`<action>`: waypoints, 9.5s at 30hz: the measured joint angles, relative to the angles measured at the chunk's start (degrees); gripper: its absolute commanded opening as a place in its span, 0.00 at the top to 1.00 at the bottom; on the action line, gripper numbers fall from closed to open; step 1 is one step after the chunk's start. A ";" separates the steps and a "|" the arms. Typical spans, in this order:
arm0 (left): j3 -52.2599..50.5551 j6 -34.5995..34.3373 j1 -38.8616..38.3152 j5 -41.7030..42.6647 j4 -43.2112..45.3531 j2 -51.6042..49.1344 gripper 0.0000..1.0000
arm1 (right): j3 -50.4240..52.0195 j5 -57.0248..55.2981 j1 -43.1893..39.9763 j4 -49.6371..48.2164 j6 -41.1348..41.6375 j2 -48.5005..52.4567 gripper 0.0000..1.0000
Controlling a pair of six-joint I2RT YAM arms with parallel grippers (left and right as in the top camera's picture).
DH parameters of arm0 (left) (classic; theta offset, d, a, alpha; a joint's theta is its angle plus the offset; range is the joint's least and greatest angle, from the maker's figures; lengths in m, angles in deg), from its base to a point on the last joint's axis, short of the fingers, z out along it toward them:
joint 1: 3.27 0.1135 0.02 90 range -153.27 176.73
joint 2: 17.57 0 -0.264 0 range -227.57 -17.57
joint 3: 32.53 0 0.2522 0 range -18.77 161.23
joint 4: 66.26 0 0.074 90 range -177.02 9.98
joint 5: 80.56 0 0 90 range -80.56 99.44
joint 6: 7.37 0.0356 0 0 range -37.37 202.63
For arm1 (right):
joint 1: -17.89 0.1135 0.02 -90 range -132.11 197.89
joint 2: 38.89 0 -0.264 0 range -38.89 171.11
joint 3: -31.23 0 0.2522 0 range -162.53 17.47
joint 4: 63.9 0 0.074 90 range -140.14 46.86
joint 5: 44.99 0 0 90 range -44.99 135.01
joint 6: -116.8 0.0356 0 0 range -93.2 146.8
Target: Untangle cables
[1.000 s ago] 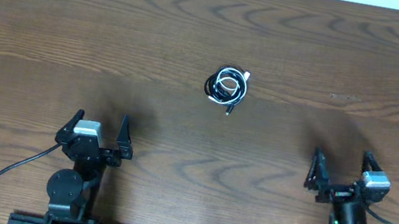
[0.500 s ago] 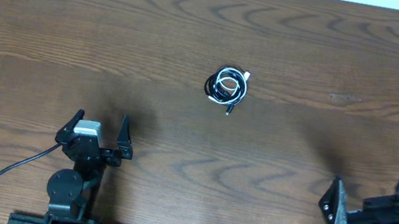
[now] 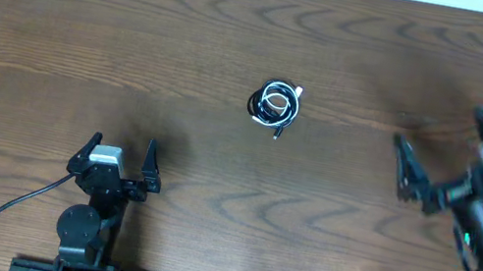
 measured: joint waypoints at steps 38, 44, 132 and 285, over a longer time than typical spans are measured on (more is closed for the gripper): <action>0.94 -10.34 0.07 16.79 10.75 -0.11 0.02 | -8.31 -9.31 24.02 18.25 22.80 42.91 0.01; 17.79 -10.03 1.38 20.55 -3.17 -9.25 0.02 | -8.37 -9.94 22.16 15.13 22.82 43.52 0.01; 80.19 -23.37 -3.06 35.01 -59.23 -100.19 0.78 | -29.31 54.82 24.09 -55.41 80.02 73.07 0.98; 79.69 -60.37 -23.69 26.18 -6.58 -67.93 0.92 | -29.59 -3.34 21.55 26.32 28.68 72.96 0.25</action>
